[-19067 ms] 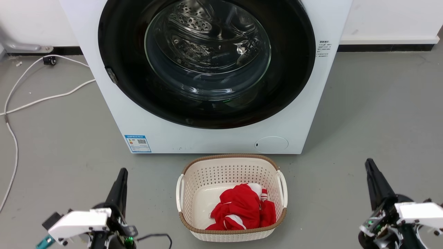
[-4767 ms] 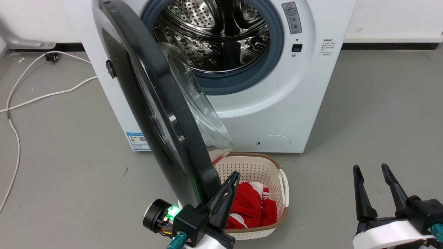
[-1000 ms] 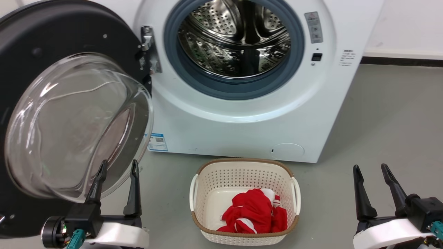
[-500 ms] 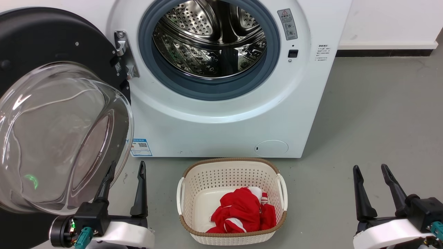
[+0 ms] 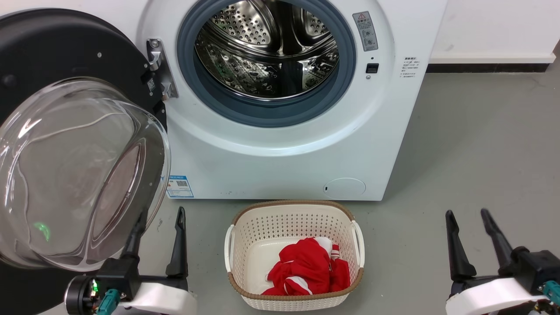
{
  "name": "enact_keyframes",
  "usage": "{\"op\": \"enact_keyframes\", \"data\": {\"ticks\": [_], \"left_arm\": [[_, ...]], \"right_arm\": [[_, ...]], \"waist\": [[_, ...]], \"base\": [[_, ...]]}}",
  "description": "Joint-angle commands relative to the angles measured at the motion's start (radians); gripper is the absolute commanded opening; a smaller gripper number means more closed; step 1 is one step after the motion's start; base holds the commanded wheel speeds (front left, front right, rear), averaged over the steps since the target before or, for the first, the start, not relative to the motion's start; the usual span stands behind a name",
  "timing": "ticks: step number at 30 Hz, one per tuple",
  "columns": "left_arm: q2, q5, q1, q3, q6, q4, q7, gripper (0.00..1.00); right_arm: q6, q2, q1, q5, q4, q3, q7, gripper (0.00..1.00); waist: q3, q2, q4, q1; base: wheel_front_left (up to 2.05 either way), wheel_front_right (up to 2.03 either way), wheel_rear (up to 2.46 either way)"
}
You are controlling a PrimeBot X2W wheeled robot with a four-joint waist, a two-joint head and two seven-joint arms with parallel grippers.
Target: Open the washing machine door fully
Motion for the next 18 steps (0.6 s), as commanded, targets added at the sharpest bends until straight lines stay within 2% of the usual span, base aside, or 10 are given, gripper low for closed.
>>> {"op": "enact_keyframes", "data": {"ticks": [1, 4, 18], "left_arm": [[0.0, 0.002, 0.0, 0.0, -0.001, 0.001, 0.0, 0.0], [-0.004, -0.015, 0.003, 0.004, -0.001, 0.028, 0.007, 0.0], [-0.006, -0.298, -0.023, 0.025, -0.014, 0.058, 0.078, 0.0]], "right_arm": [[0.0, 0.0, 0.0, 0.001, 0.001, 0.0, 0.0, 0.0], [0.0, 0.0, 0.007, 0.014, 0.022, 0.003, 0.001, 0.0], [0.0, -0.008, -0.03, 0.302, 0.063, 0.001, 0.044, 0.0]], "waist": [[0.0, -0.0001, 0.0, 0.0], [0.0, -0.0001, 0.0, 0.0], [0.002, -0.0001, -0.001, 0.0]], "base": [[0.0, 0.0, 0.0], [0.0, 0.0, 0.0], [0.0, 0.0, 0.0]]}}
